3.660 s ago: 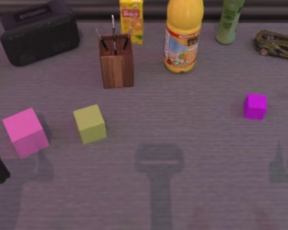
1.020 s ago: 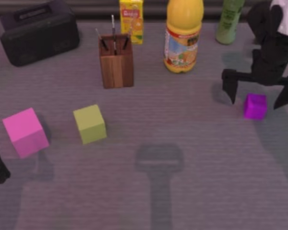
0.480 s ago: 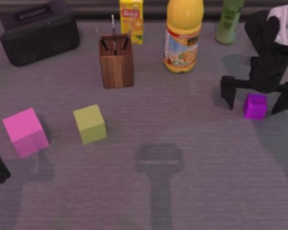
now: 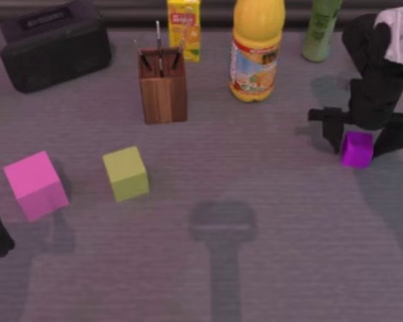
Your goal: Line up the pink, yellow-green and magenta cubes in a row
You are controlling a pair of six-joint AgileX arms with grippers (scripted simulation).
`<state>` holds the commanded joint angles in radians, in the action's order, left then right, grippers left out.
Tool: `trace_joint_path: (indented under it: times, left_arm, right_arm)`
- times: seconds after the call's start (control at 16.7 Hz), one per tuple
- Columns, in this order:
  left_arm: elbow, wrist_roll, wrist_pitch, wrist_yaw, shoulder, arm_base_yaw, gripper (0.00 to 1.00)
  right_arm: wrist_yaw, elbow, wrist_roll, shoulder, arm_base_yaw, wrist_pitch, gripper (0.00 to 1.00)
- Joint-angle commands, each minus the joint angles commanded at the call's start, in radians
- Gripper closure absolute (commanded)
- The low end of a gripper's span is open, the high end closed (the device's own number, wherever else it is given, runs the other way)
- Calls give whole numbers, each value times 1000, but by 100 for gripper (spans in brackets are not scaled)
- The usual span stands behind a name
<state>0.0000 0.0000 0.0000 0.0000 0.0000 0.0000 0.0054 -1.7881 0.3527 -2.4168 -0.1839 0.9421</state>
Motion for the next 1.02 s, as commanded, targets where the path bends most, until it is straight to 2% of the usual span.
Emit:
trace_joint_path:
  times: [0.18, 0.24, 0.66, 0.78, 1.02]
  left_arm:
    - [0, 0, 0, 0, 0, 0, 0]
    - [0, 0, 0, 0, 0, 0, 0]
    - [0, 0, 0, 0, 0, 0, 0]
    - [0, 0, 0, 0, 0, 0, 0]
    - [0, 0, 0, 0, 0, 0, 0]
  right_arm:
    - [0, 0, 0, 0, 0, 0, 98]
    - [0, 0, 0, 0, 0, 0, 100]
    - [0, 0, 0, 0, 0, 0, 100]
    - [10, -11, -6, 33, 2, 15, 100]
    - [9, -90, -6, 63, -2, 132, 100]
